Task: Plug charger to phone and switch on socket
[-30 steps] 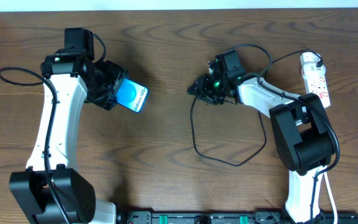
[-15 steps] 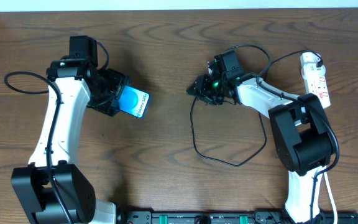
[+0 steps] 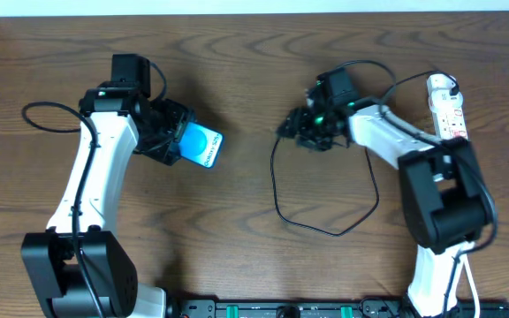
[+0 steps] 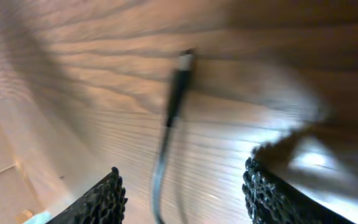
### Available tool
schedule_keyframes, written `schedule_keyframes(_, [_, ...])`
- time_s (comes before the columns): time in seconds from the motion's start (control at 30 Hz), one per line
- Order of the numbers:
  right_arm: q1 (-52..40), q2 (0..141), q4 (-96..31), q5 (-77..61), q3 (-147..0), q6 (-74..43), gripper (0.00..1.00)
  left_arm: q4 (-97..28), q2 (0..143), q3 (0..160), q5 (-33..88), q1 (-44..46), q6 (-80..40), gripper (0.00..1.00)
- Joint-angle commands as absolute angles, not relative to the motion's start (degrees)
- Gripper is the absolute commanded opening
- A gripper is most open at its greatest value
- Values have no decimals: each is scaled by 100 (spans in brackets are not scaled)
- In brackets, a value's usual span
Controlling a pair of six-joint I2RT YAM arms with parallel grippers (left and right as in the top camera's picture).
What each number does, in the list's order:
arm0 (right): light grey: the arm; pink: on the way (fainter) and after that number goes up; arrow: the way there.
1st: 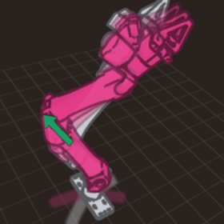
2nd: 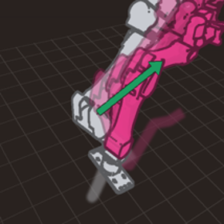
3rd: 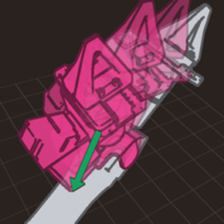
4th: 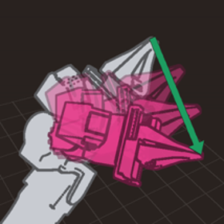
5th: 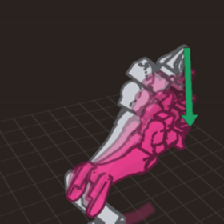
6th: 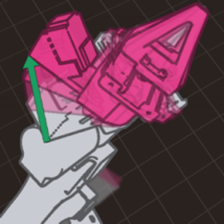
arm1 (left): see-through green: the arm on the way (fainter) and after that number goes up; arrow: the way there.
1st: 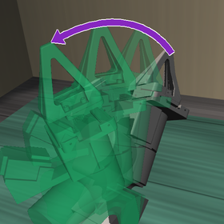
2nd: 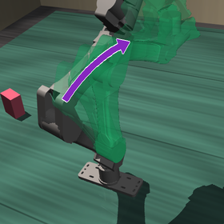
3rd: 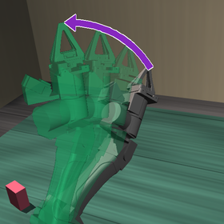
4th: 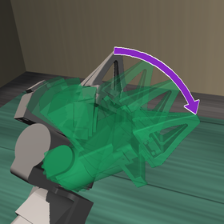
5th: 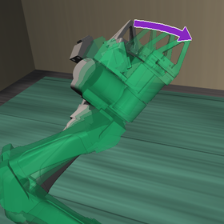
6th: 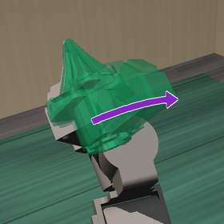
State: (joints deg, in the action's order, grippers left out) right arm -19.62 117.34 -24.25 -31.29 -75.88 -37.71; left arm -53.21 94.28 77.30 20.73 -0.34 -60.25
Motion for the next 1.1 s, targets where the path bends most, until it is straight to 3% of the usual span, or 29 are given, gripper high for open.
schedule_keyframes(0.0, [-1778, 10951, -2541, -3057, -7572, -2943, 63, -5234, 9441, 7741, 2410, -1, -6261, 56])
schedule_keyframes(0.17, [-1815, 10180, -2373, -3940, -7572, -2383, 64, -4991, 9441, 7741, 2908, -1, -6635, 56])
schedule_keyframes(0.4, [-2429, 9931, -2141, -4029, -7570, -2530, 64, -4707, 9441, 7741, 3485, -1, -6807, 56])
schedule_keyframes(0.63, [-3015, 9950, -1678, -3601, -7570, -2871, 64, -4698, 9441, 7741, 3697, -1, -6945, 56])
schedule_keyframes(0.77, [-3236, 10016, -1553, -3229, -7570, -2985, 57, -4700, 9441, 7741, 3837, -1, -6978, 56])
schedule_keyframes(1.07, [-3607, 10274, -1192, -2827, -7570, -3218, 53, -4700, 9441, 7741, 4101, -1, -6978, 56])
